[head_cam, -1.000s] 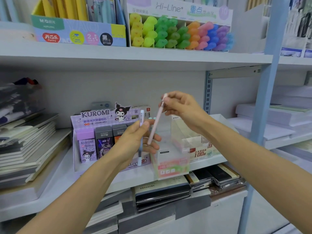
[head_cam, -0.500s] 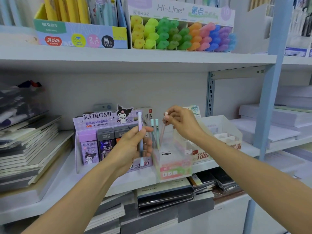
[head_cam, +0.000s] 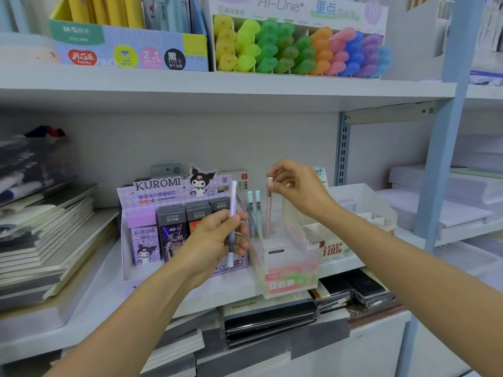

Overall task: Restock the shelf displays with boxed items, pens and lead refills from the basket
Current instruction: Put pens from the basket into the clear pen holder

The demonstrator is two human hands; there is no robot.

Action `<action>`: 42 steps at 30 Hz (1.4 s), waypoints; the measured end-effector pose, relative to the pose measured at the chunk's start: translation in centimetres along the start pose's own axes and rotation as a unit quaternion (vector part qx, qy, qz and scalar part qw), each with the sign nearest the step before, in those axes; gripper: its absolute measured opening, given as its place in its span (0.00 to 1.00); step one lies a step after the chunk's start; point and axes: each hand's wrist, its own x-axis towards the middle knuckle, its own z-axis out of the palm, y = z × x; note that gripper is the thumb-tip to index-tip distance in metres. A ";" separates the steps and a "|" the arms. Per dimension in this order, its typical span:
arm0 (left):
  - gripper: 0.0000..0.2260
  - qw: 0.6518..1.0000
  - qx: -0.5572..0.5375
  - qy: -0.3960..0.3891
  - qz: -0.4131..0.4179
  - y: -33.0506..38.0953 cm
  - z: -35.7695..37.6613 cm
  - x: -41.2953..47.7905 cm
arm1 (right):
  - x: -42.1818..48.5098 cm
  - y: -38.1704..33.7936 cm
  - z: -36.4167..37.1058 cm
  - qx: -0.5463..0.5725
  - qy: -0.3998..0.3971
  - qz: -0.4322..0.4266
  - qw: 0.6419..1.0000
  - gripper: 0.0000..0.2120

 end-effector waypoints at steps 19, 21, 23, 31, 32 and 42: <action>0.12 0.998 0.039 -0.004 0.050 1.1 0.8 -0.5 | -1.6 -3.7 -0.9 0.260 -0.094 0.049 0.960 0.05; 0.18 0.999 -0.008 0.005 0.052 1.5 0.4 -0.6 | -1.7 -3.5 -1.7 0.317 -0.045 0.070 0.945 0.03; 0.18 0.996 -0.058 0.024 0.058 1.8 -0.2 -0.7 | -2.0 -2.8 -2.8 0.345 -0.008 0.094 0.934 0.01; 0.11 0.972 -0.152 0.100 0.150 2.1 0.8 -0.5 | -4.3 -1.8 -3.3 0.180 -0.163 0.097 0.965 0.12; 0.13 0.972 -0.140 0.106 0.155 2.1 1.0 -0.4 | -4.5 -1.9 -3.3 0.165 -0.180 0.090 0.966 0.11; 0.03 0.954 0.084 0.169 0.232 2.5 3.4 0.1 | -1.7 -5.8 -1.8 0.182 -0.089 -0.013 0.979 0.11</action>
